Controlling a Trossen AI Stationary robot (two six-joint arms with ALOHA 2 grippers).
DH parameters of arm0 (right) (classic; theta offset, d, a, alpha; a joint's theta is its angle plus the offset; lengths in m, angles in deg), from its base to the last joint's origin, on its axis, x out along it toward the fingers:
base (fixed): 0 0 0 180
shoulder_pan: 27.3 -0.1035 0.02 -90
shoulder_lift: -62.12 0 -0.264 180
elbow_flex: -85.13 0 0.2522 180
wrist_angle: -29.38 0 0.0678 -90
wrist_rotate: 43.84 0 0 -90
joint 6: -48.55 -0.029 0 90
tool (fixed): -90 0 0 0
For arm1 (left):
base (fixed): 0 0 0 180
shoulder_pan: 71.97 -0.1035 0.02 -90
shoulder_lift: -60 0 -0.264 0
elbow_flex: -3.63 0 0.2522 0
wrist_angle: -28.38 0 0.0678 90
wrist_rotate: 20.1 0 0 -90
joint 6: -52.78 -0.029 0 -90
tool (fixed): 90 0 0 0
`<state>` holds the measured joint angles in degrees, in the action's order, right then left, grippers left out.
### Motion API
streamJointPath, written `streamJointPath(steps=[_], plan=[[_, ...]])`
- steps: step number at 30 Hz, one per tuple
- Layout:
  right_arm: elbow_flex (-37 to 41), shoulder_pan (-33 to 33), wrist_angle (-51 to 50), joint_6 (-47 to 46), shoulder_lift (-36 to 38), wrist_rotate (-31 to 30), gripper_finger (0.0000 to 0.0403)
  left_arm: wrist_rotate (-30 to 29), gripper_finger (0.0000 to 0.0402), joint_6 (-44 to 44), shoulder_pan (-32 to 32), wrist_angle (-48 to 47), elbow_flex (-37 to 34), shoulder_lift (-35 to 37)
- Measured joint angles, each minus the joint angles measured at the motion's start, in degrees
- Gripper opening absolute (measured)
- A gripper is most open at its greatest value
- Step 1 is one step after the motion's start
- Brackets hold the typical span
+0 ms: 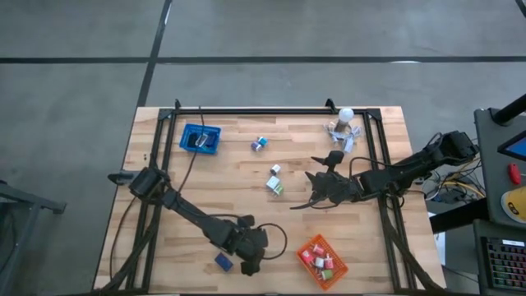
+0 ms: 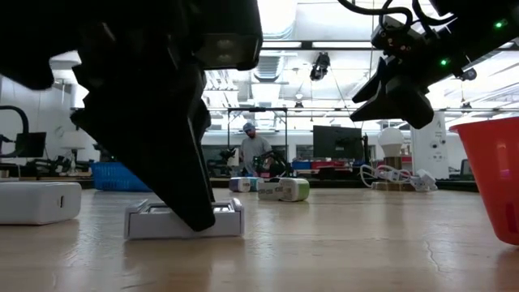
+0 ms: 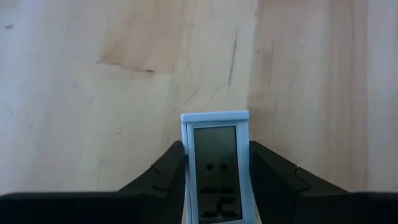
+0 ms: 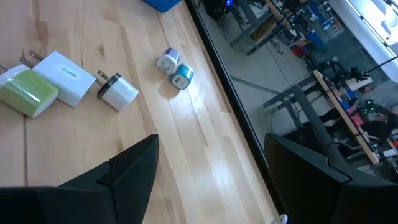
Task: Pick & Place Office items
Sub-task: Put the white digital clock into the blue bin
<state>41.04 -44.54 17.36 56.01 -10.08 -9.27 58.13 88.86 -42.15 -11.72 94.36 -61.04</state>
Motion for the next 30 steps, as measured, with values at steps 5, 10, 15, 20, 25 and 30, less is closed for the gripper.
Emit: streamJointPath(steps=[5,10,15,20,25,30], plan=[[0.0,0.0,0.1,0.0,0.0,0.4,0.0286,-6.4,0.0136,-3.6,0.7,2.5,-3.4,1.9],[0.0,0.0,0.3,-0.4,0.0,1.1,0.0286,-10.7,0.0127,-6.0,0.9,8.9,-10.7,6.6],[0.0,0.0,0.4,-0.6,0.0,1.5,0.0285,-15.9,0.0126,-6.8,1.1,18.6,-21.7,13.4],[0.0,0.0,0.3,-0.8,0.0,1.5,0.0286,-21.7,0.0126,-8.9,1.1,30.5,-31.8,20.4],[0.0,0.0,0.3,-1.1,0.0,1.7,0.0285,-28.1,0.0126,-12.2,1.0,35.9,-39.3,26.8],[0.0,0.0,0.6,-1.1,0.0,2.1,0.0285,-34.5,0.0126,-17.8,0.6,43.8,-47.2,34.0]])
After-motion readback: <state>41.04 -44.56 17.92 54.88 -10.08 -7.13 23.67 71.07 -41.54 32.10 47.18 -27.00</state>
